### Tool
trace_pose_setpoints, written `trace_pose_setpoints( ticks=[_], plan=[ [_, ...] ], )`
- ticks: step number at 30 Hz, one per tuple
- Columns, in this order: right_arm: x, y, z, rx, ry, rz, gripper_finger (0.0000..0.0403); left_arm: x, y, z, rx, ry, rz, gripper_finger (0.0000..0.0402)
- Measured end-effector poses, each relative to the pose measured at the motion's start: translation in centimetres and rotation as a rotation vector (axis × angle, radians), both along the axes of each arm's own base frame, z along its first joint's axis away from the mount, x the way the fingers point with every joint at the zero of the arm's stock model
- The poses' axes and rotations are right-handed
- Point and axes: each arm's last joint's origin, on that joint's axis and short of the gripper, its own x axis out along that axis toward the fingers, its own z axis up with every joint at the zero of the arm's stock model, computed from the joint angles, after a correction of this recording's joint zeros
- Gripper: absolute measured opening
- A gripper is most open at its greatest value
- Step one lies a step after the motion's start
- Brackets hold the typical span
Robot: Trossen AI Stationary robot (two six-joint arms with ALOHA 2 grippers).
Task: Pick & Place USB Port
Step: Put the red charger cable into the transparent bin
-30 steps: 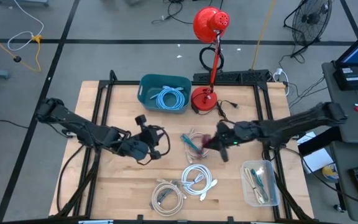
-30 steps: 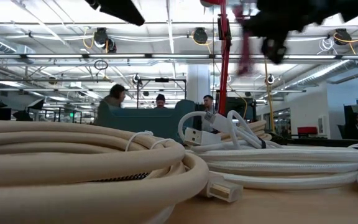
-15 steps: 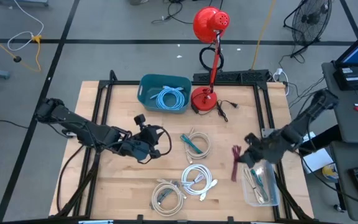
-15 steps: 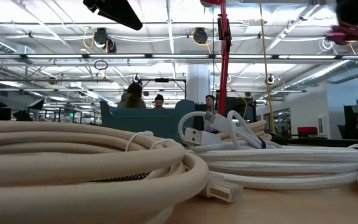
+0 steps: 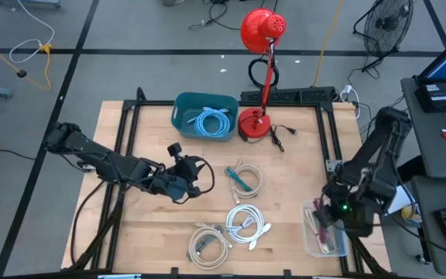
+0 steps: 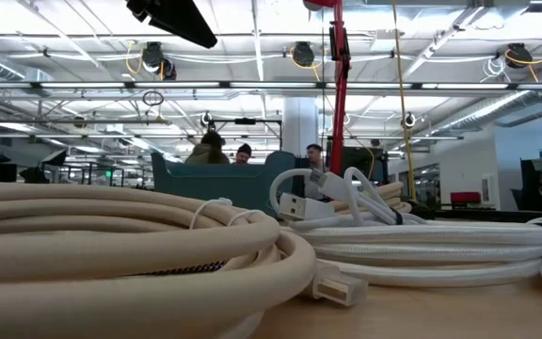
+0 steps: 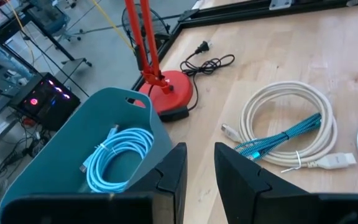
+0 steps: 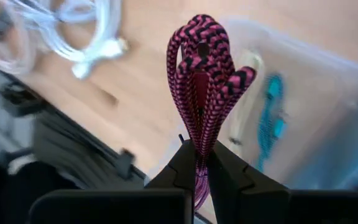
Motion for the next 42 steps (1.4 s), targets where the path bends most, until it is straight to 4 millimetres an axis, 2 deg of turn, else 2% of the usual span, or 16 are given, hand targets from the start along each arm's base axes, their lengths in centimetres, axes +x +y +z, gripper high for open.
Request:
trace_pose_setpoints(
  ticks=[3, 6, 17, 27, 30, 37, 42],
  plan=[
    [0.3, 0.8, 0.2, 0.027, 0.014, 0.005, 0.0013, 0.0, 0.0, 0.0, -0.001, 0.002, -0.002, 0.0085],
    [0.8, 1.3, -0.6, 0.026, 0.014, -0.009, 0.0013, 0.0, 0.0, 0.0, -0.001, 0.001, -0.002, 0.0085],
    [0.9, 1.6, -2.7, -0.076, 0.126, -0.009, 0.0013, 0.0, 0.0, -0.1, -0.001, 0.007, -0.001, 0.0086],
    [1.5, 2.4, -3.6, -0.054, 0.194, 0.002, 0.0013, 0.0, 0.0, -0.1, -0.001, 0.007, -0.002, 0.0086],
    [1.4, 2.3, -4.6, -0.068, 0.203, 0.000, 0.0013, 0.0, 0.0, -0.1, -0.002, 0.007, -0.003, 0.0086],
    [1.4, 2.2, -8.5, -0.003, 0.167, 0.005, 0.0013, 0.0, 0.0, -0.1, -0.011, 0.010, -0.014, 0.0086],
    [1.3, 2.0, -9.6, 0.015, 0.161, 0.009, 0.0013, 0.0, 0.0, -0.1, -0.011, 0.009, -0.014, 0.0086]
  ],
)
